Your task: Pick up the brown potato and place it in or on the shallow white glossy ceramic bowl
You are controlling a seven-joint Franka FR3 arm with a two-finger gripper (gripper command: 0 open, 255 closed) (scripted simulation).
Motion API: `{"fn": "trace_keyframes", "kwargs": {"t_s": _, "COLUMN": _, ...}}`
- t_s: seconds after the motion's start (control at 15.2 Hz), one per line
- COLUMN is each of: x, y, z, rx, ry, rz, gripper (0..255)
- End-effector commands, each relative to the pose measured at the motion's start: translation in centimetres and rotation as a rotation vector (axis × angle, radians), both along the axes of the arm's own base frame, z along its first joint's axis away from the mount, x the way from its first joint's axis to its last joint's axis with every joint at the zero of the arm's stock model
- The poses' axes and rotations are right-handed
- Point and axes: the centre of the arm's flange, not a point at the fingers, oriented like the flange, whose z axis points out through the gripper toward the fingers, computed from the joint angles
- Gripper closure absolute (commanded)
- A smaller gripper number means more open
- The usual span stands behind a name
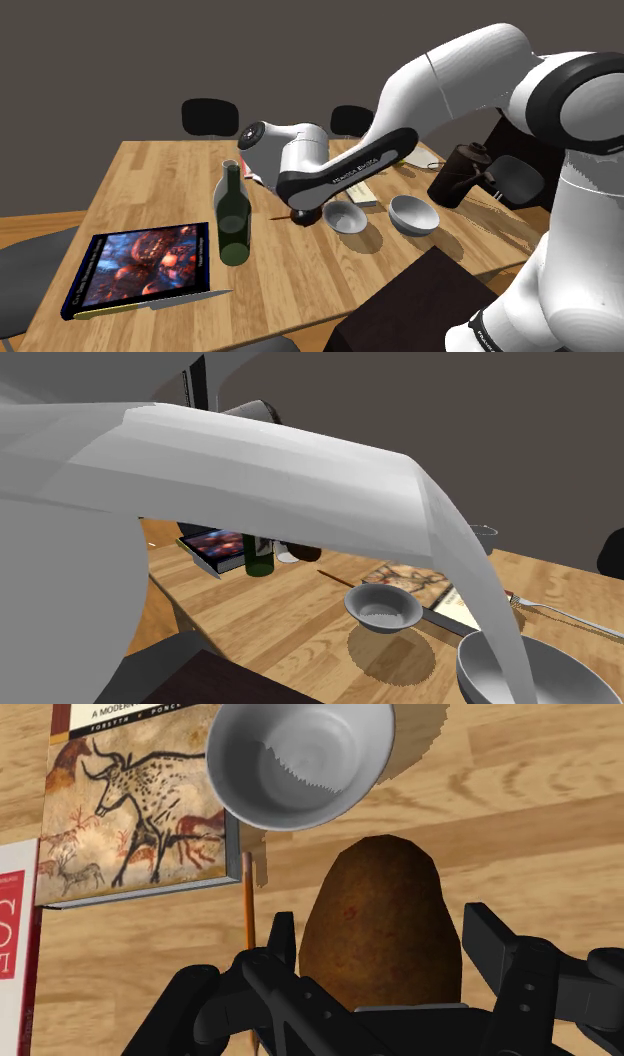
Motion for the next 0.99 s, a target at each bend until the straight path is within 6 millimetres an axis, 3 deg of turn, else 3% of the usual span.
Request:
{"fn": "trace_keyframes", "kwargs": {"t_s": 0.0, "x": 0.0, "y": 0.0, "z": 0.6, "rx": 0.000, "ry": 0.001, "rz": 0.000, "gripper": 255}}
{"fn": "trace_keyframes", "kwargs": {"t_s": 0.86, "x": -0.3, "y": -17.1, "z": 1.6, "rx": 0.000, "ry": 0.000, "rz": 0.000, "gripper": 255}}
{"fn": "trace_keyframes", "kwargs": {"t_s": 0.92, "x": -0.3, "y": -19.6, "z": 1.8, "rx": 0.000, "ry": 0.000, "rz": 0.000, "gripper": 255}}
